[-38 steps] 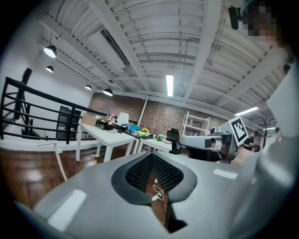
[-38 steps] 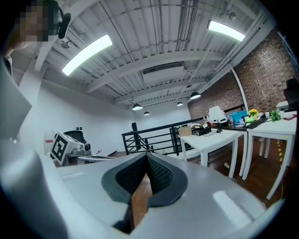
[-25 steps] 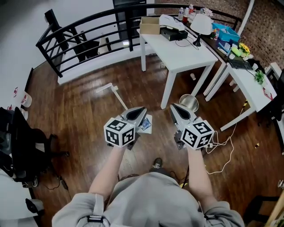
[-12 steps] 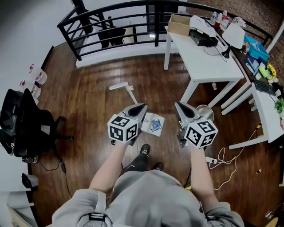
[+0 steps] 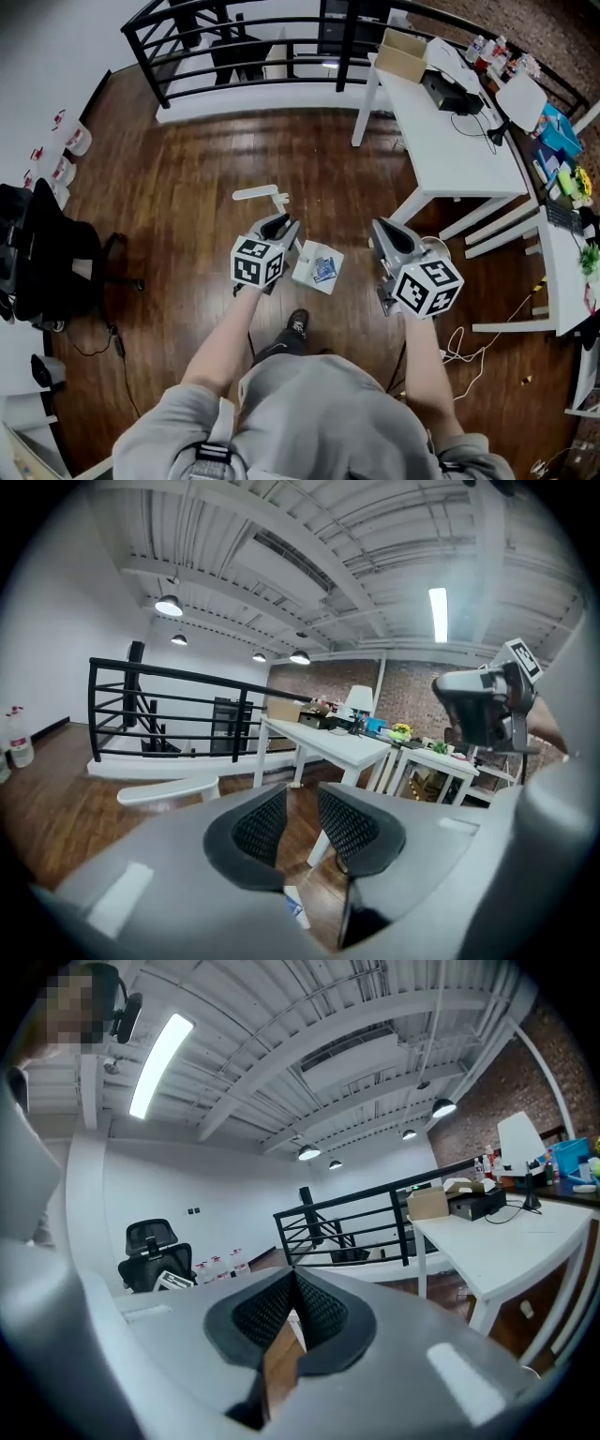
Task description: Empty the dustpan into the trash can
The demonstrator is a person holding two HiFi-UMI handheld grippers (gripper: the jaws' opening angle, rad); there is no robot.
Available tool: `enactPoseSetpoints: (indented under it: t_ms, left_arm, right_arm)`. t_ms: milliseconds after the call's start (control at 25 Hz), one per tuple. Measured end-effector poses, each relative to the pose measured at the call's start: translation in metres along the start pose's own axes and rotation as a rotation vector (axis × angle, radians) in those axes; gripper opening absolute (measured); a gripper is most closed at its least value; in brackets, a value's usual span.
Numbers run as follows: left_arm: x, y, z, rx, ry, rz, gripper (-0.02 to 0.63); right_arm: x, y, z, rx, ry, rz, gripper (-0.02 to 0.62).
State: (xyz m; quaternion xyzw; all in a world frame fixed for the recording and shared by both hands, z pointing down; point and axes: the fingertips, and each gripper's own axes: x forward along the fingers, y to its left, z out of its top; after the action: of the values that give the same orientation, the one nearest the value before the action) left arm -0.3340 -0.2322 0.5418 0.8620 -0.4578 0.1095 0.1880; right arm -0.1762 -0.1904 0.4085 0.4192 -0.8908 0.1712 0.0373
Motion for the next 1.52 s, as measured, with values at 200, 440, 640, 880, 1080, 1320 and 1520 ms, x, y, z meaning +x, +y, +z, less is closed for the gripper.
enactPoseSetpoints:
  t_ms: [200,440,640,880,1080,1320,1520]
  left_arm:
    - [0.034,0.054,-0.035,-0.031,0.087,0.040,0.202]
    - [0.067,0.100,-0.053,-0.032,0.126,0.092,0.249]
    - [0.097,0.113,-0.056,-0.006,0.118,0.079,0.257]
    - [0.125,0.120,-0.047,0.045,0.114,0.050,0.256]
    - [0.127,0.118,-0.046,0.059,0.122,0.061,0.203]
    - [0.123,0.100,-0.041,0.042,0.115,0.033,0.201]
    - [0.117,0.075,-0.018,0.049,0.092,-0.003,0.201]
  right_arm:
    - [0.015,-0.021,-0.003,0.010,0.037,-0.037,0.000]
    - [0.015,-0.046,-0.013,0.030,0.087,-0.112,0.000]
    - [0.014,-0.059,-0.028,0.047,0.133,-0.167,0.000]
    - [0.015,-0.070,-0.034,0.062,0.158,-0.213,0.000]
    - [0.008,-0.074,-0.037,0.078,0.160,-0.243,0.000]
    - [0.000,-0.078,-0.036,0.083,0.145,-0.264,0.000]
    - [-0.013,-0.081,-0.029,0.081,0.120,-0.288,0.000]
